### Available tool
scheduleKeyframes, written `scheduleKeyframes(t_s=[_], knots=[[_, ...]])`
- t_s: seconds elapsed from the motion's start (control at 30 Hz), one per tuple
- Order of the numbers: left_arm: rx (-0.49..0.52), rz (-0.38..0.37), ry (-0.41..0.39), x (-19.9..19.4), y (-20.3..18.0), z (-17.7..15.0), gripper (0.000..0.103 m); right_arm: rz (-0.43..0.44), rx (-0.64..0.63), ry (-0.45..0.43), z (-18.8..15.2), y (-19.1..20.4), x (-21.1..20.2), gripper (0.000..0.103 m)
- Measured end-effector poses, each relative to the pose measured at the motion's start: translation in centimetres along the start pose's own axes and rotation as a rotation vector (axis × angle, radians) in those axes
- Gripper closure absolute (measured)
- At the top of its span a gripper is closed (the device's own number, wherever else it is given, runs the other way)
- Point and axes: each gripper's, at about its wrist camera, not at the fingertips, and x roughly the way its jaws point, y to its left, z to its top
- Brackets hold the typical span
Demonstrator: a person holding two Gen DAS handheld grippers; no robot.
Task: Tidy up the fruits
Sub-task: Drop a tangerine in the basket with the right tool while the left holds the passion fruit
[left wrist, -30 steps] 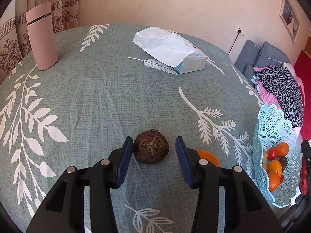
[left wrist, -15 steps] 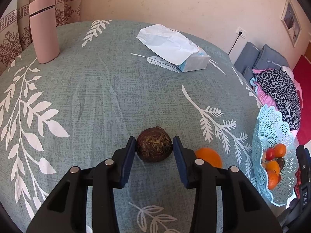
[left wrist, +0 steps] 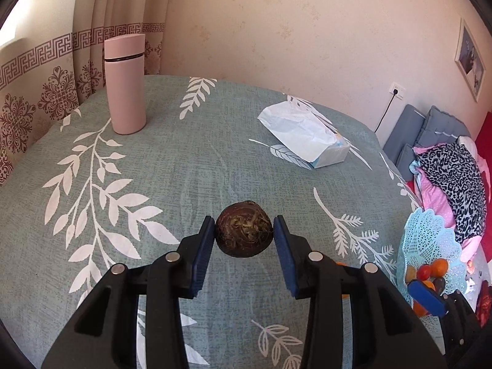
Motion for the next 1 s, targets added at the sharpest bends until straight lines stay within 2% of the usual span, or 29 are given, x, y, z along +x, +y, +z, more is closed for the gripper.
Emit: scheduleKeyframes(t_s=[0.23,0.5,0.57,0.83,1.0], knots=[[-0.038,0.008,0.002,-0.1,1.3,0.3,0.063,0.022,-0.007,0.078,1.9,1.5,4.2,0.027],[-0.044,0.005,0.014,0.2,1.3,0.1,0.063,-0.056,-0.009,0.173,1.7,1.0,8.4,0.053],[-0.045,0.004,0.015,0.2,1.3,0.1,0.063,-0.053,-0.011,0.171,1.7,1.2,8.1,0.063],[-0.034,-0.002,0.002,0.0,1.1,0.1,0.063,-0.005,0.015,0.105,1.9,1.5,4.8,0.063],[-0.028,-0.005,0.005,0.0,0.9,0.0,0.063,-0.004,0.056,0.052,2.6,0.4,2.3,0.063]])
